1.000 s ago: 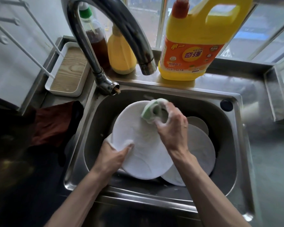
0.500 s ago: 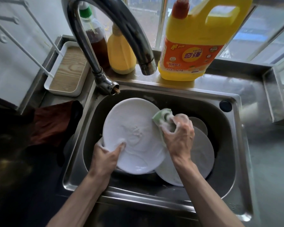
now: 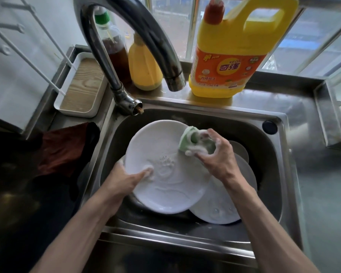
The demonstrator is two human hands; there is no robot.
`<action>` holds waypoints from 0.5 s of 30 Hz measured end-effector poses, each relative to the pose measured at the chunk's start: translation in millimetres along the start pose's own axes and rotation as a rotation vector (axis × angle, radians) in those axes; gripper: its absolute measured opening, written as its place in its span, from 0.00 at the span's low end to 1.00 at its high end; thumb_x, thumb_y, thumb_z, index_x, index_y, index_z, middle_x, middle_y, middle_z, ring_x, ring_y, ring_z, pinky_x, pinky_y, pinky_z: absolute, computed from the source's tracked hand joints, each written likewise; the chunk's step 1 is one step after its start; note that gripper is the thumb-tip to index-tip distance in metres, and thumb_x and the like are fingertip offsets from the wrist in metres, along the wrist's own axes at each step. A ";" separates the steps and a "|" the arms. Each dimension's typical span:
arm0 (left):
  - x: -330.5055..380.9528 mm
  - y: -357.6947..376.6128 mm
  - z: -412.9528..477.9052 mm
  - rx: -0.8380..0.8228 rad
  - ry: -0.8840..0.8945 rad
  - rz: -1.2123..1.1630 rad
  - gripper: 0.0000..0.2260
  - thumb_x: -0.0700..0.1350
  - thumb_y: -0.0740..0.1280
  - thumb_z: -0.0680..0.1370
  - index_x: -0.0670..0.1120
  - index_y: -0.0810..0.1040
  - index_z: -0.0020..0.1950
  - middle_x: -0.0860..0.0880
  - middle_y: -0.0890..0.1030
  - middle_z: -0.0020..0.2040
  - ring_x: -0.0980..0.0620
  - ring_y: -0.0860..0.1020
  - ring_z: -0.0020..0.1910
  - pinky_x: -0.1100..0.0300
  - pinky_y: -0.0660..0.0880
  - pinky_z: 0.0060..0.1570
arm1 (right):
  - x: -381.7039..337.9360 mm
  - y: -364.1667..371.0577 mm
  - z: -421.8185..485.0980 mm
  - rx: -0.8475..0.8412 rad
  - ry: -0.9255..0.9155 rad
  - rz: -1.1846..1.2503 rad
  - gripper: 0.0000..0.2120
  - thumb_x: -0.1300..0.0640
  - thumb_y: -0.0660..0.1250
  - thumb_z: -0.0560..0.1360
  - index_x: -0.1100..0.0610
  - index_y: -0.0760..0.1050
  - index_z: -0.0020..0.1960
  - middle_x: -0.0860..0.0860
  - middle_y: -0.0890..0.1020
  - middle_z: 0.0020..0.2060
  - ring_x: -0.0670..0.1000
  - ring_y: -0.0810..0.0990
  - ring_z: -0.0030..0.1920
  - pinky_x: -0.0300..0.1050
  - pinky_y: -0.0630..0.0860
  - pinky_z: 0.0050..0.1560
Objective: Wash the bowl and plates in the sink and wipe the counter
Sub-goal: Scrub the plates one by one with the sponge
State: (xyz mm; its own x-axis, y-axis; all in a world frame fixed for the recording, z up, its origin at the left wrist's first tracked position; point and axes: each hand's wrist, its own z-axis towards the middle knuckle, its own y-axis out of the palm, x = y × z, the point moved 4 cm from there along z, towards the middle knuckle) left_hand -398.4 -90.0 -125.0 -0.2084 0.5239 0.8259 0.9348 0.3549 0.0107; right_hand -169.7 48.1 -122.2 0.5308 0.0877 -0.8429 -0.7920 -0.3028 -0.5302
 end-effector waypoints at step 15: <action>-10.8 23.5 -3.8 0.015 0.105 0.159 0.17 0.45 0.81 0.70 0.46 0.83 0.56 0.46 0.88 0.47 0.47 0.87 0.48 0.53 0.84 0.45 | -40.5 43.0 -6.7 0.300 -0.072 -0.164 0.19 0.41 0.77 0.72 0.53 0.83 0.55 0.47 0.78 0.52 0.50 0.71 0.54 0.44 0.66 0.54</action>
State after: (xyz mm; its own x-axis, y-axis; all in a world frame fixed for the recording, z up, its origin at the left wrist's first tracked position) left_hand -373.1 -90.2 -131.4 -0.0262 0.4908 0.8709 0.9490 0.2860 -0.1326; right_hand -223.3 25.1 -110.2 0.6444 0.1822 -0.7427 -0.7568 0.0127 -0.6536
